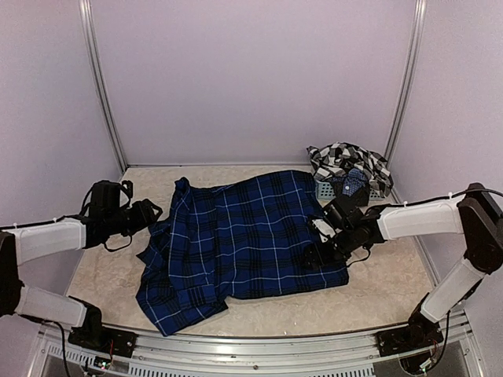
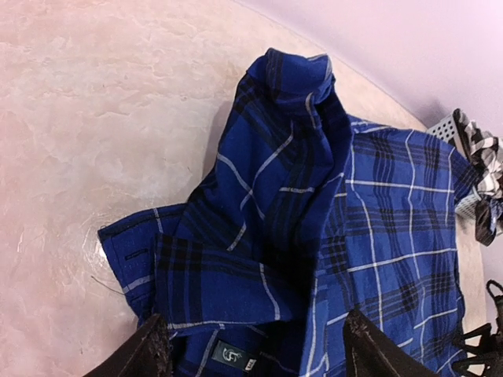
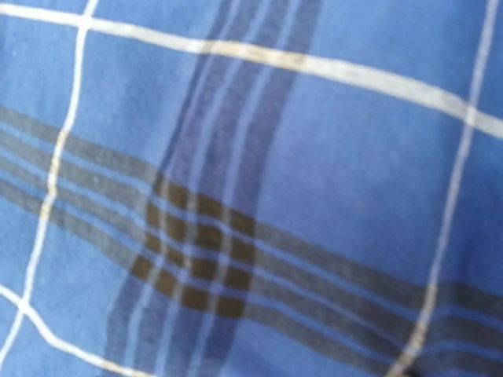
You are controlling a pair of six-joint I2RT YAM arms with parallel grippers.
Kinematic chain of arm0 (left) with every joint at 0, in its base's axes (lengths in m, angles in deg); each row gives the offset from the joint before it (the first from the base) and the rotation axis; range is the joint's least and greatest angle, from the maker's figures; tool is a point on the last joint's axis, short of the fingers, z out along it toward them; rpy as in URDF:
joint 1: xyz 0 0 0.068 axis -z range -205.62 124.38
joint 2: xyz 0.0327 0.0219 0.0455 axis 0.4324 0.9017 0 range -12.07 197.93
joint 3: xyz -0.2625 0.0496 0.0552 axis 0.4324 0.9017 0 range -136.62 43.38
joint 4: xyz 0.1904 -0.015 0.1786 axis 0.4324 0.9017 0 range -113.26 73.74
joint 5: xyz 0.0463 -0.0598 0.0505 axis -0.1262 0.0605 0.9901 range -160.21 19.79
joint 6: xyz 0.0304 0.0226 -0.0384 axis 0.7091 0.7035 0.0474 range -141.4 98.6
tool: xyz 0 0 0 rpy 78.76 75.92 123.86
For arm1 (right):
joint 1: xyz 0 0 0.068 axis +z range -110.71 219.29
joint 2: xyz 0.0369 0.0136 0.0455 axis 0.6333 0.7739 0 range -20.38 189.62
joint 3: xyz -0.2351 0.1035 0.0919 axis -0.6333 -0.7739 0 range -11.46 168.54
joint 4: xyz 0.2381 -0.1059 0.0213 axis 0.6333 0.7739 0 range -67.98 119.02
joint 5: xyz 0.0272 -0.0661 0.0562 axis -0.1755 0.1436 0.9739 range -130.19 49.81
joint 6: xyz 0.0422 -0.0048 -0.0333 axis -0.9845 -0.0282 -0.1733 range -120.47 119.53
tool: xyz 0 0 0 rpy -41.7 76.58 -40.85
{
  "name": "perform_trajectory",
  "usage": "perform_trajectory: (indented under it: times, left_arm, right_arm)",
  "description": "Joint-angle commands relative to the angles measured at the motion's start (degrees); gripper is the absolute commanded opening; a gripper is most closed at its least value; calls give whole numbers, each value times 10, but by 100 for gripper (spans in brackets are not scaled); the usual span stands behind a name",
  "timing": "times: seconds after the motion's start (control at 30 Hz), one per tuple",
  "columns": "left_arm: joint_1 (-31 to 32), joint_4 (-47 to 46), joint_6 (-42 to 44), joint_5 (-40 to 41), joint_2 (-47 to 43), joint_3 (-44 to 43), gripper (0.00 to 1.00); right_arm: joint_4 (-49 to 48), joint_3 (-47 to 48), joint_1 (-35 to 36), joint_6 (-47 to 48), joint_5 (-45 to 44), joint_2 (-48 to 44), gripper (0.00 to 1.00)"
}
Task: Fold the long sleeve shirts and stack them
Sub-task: Move the flattened shirt to the center of the board, then smooth out the flattened shirt at the center of the board.
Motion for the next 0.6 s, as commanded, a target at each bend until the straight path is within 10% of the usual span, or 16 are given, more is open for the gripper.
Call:
perform_trajectory:
  times: [0.0, 0.57]
  left_arm:
    - [-2, 18, -21, -5, -62, 46, 69]
    - [86, -121, -94, -88, 45, 65, 72]
  right_arm:
    - [-6, 28, 5, 15, 14, 21, 76]
    - [-16, 15, 14, 10, 13, 15, 75]
